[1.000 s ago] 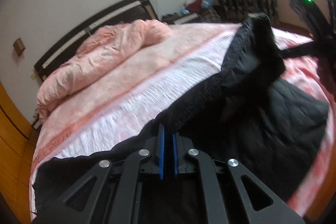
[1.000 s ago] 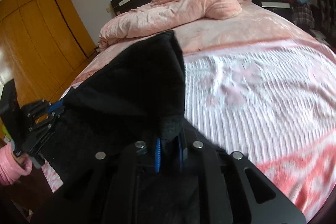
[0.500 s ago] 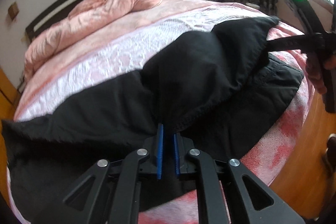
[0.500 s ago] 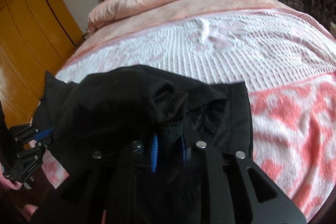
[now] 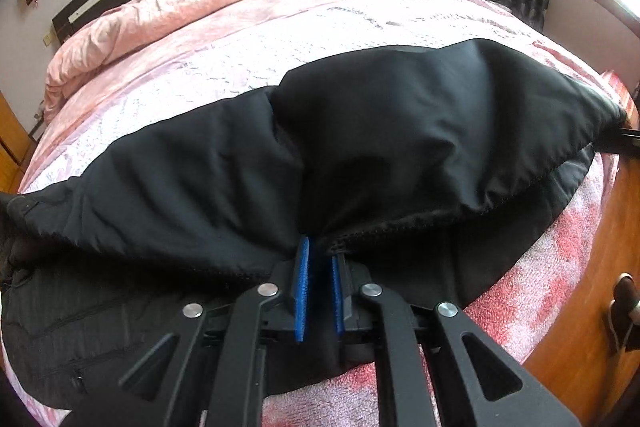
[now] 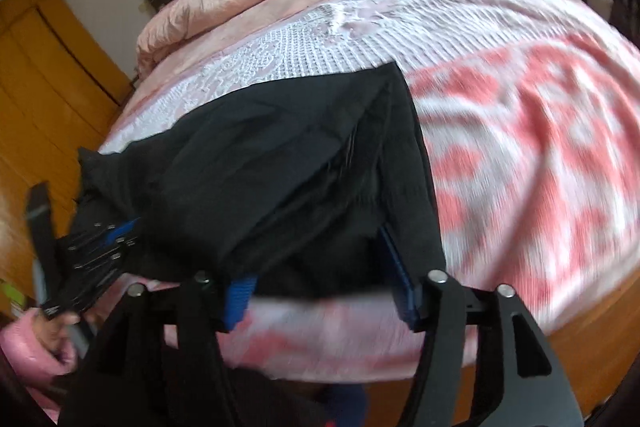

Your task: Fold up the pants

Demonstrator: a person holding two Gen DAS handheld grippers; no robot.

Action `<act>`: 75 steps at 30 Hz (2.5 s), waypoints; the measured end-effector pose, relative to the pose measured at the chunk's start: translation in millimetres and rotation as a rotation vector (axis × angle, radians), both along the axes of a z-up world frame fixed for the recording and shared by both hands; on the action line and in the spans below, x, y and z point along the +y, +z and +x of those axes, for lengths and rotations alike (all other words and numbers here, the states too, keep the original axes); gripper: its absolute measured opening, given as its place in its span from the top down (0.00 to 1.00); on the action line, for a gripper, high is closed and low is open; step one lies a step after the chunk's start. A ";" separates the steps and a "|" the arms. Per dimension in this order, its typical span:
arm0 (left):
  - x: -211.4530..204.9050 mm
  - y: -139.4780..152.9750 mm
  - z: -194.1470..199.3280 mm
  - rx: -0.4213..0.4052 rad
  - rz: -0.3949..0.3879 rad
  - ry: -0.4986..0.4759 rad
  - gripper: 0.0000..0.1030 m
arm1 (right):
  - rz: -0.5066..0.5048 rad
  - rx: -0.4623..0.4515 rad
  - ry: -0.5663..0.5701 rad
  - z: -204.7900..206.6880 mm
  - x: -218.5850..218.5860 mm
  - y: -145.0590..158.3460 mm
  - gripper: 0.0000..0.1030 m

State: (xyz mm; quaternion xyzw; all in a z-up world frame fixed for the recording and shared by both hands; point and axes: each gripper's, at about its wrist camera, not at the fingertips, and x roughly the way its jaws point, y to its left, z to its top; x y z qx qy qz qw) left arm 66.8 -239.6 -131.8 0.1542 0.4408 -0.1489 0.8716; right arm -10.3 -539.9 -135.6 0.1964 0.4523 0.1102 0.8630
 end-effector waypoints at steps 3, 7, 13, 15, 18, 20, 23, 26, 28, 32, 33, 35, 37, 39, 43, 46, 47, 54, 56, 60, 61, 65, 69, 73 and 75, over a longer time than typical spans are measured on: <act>0.4 0.4 2.8 0.002 0.005 -0.003 0.92 | 0.186 -0.007 0.011 -12.6 1.5 3.7 0.25; 1.3 3.5 6.5 0.010 -0.005 0.007 0.92 | 0.449 0.026 -0.051 -2.5 3.1 -10.3 0.15; 3.4 2.8 11.6 0.026 -0.017 0.022 0.92 | 0.559 0.110 -0.122 17.4 6.0 -30.8 0.20; 3.9 2.6 14.2 0.034 -0.028 0.034 0.92 | 0.499 0.111 -0.096 14.5 10.1 -23.9 0.20; 2.9 1.7 14.6 0.029 -0.023 0.033 0.91 | 0.491 0.108 -0.062 12.7 19.0 -17.6 0.20; 2.7 1.5 13.5 0.027 -0.019 0.030 0.91 | 0.507 0.097 -0.070 10.4 20.4 -18.0 0.24; 2.6 4.7 10.4 0.021 -0.024 0.025 0.90 | 0.497 0.091 -0.107 18.5 24.6 -17.8 0.65; -2.2 13.5 2.5 -0.016 -0.023 0.008 0.87 | 0.456 0.034 -0.132 21.9 24.9 -3.9 0.90; -9.2 18.1 -3.9 -0.040 -0.018 -0.012 0.84 | 0.392 -0.030 -0.141 19.4 25.0 14.0 0.92; -14.1 22.9 -10.4 -0.025 -0.051 -0.022 0.81 | 0.320 -0.021 -0.178 18.6 19.2 15.8 0.93; -13.4 22.9 -11.4 -0.014 -0.056 -0.023 0.81 | 0.313 0.027 -0.189 21.6 16.0 5.0 0.93; -11.6 23.3 -14.3 0.014 -0.062 -0.034 0.79 | 0.347 0.133 -0.212 24.9 10.6 -29.1 0.93; -7.6 23.7 -20.4 0.028 -0.064 -0.040 0.77 | 0.403 0.177 -0.237 22.2 8.9 -54.8 0.94; -2.7 24.2 -24.8 0.045 -0.072 -0.034 0.56 | 0.394 0.155 -0.247 19.6 11.0 -56.9 0.94; 22.2 36.7 -32.4 0.055 -0.154 0.017 0.20 | 0.340 0.148 -0.245 23.1 13.7 -49.0 0.94; 48.4 44.3 -22.8 0.078 -0.173 0.089 0.20 | 0.338 0.159 -0.245 23.2 11.7 -51.7 0.93; 65.3 47.2 -14.0 0.098 -0.205 0.144 0.20 | 0.329 0.157 -0.241 23.4 12.1 -52.0 0.93; 168.1 41.0 48.9 0.269 -0.439 0.505 0.24 | 0.335 0.157 -0.238 25.8 15.5 -51.1 0.94; 179.4 34.7 61.1 0.291 -0.457 0.547 0.26 | 0.332 0.155 -0.238 24.6 15.6 -50.5 0.94; 183.8 22.6 76.8 0.348 -0.465 0.579 0.37 | 0.308 0.152 -0.229 24.2 18.1 -48.9 0.94; 182.9 19.6 78.1 0.360 -0.458 0.585 0.40 | 0.305 0.153 -0.227 24.0 19.2 -47.9 0.94; 181.1 13.3 86.6 0.379 -0.462 0.584 0.77 | 0.303 0.154 -0.222 25.5 20.3 -48.4 0.94; 179.3 23.9 84.1 0.319 -0.455 0.586 0.91 | 0.297 0.155 -0.219 27.3 21.4 -47.1 0.93; 180.4 46.3 64.8 0.204 -0.502 0.585 0.93 | 0.282 0.157 -0.215 28.9 23.5 -43.9 0.92; 177.3 60.8 42.6 0.117 -0.502 0.560 0.93 | 0.281 0.157 -0.212 29.8 23.6 -42.1 0.91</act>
